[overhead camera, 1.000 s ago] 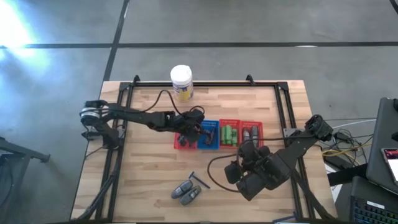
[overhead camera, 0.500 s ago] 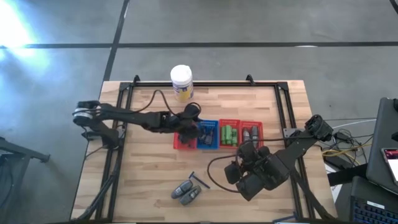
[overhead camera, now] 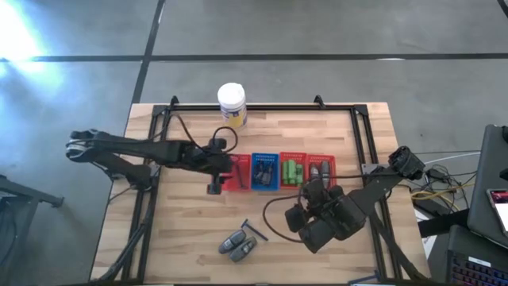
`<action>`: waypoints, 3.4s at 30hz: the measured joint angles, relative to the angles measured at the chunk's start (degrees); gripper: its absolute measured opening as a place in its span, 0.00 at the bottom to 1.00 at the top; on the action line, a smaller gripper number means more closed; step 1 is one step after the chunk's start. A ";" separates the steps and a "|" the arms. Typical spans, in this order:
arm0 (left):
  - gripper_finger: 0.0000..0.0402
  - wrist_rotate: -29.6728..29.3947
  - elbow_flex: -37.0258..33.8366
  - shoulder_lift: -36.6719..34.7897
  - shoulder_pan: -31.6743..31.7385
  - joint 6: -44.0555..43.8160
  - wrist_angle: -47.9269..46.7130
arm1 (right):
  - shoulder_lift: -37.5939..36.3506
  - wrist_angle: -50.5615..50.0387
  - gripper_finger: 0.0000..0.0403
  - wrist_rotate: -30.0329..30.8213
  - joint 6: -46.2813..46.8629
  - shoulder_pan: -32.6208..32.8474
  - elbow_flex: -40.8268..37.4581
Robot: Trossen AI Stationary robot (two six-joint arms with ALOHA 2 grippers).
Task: Pick & Place Travel size toiletries
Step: Put the gray deodorant into the right red bin
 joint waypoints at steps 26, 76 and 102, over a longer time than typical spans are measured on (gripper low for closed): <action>0.53 16.90 -13.20 -11.55 -7.81 -17.17 -2.28 | 1.26 21.37 0.58 -15.23 -1.33 -3.36 -6.10; 0.53 16.31 -12.29 -23.18 -8.15 -22.10 1.87 | 1.14 34.44 0.88 -8.11 -30.21 -9.70 4.89; 0.53 15.95 -12.38 -22.87 -8.15 -21.88 1.93 | 13.26 41.66 0.85 -38.89 -32.64 -9.12 3.98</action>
